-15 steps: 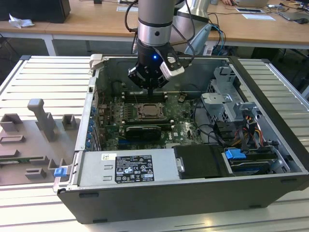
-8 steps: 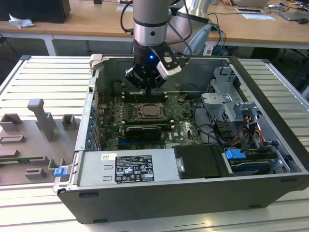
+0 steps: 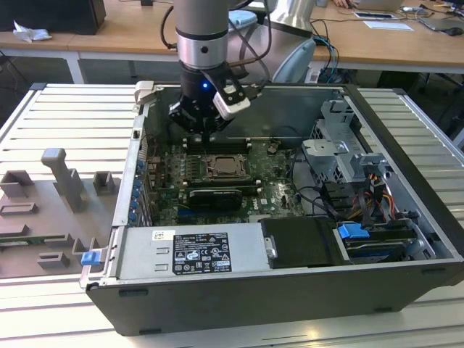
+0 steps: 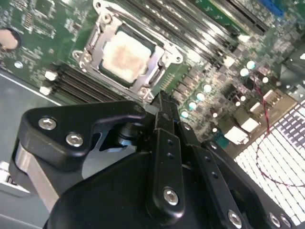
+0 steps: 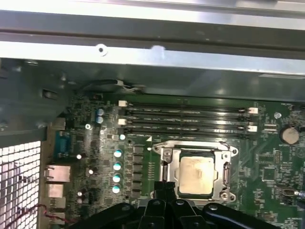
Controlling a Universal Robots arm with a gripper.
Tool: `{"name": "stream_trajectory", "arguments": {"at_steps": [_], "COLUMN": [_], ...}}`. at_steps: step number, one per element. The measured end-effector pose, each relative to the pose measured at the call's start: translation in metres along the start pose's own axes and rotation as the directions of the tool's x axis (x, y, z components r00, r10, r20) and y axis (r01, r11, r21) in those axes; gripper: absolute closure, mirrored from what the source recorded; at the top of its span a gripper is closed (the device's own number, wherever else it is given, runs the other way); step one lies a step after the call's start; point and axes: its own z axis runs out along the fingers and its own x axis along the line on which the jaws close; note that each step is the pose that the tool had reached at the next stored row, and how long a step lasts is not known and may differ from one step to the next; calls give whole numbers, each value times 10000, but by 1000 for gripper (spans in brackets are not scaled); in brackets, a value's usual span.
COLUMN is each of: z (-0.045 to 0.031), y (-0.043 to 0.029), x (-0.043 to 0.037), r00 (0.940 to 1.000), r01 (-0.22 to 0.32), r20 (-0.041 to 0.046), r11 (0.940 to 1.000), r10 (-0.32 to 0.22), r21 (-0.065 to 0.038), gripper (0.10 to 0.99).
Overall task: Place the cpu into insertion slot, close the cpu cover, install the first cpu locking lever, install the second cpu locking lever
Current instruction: 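Install the first cpu locking lever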
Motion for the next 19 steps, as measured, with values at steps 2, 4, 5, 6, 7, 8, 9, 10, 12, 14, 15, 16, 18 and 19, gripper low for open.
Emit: {"name": "stream_trajectory", "arguments": {"at_steps": [2, 4, 5, 6, 7, 8, 9, 10, 12, 14, 15, 16, 18, 19], "z": [1, 3, 4, 6, 11, 14, 17, 27, 35, 43, 46, 49, 53, 54], "y": [3, 26, 34, 43, 54, 64, 73, 99, 135, 177, 201, 221, 264, 279], "x": [34, 108, 119, 129, 150, 168, 179, 198, 210, 217, 220, 221, 220, 219], "r00": [10000, 10000, 10000, 10000, 10000, 10000, 10000, 10000, 10000, 10000, 10000, 10000, 10000, 10000], "r01": [3, 0, 2, 2, 2, 1, -1, 2, 1, -1, 1, 2, 0, 0], "r20": [-1, 1, 1, 1, 3, 3, 1, 2, 2, 3, 2, 1, 2, 2], "r11": [10000, 10000, 10000, 10000, 10000, 10000, 10000, 10000, 10000, 10000, 10000, 10000, 10000, 10000], "r10": [-3, 0, -2, -2, -2, -1, 1, -2, -1, 1, -1, -2, 0, 0], "r21": [3, 3, 2, -1, -8, -10, -10, -12, -12, -12, -11, -11, -11, -12], "gripper": [980, 980, 980, 980, 980, 980, 980, 980, 980, 980, 980, 980, 980, 980]}}
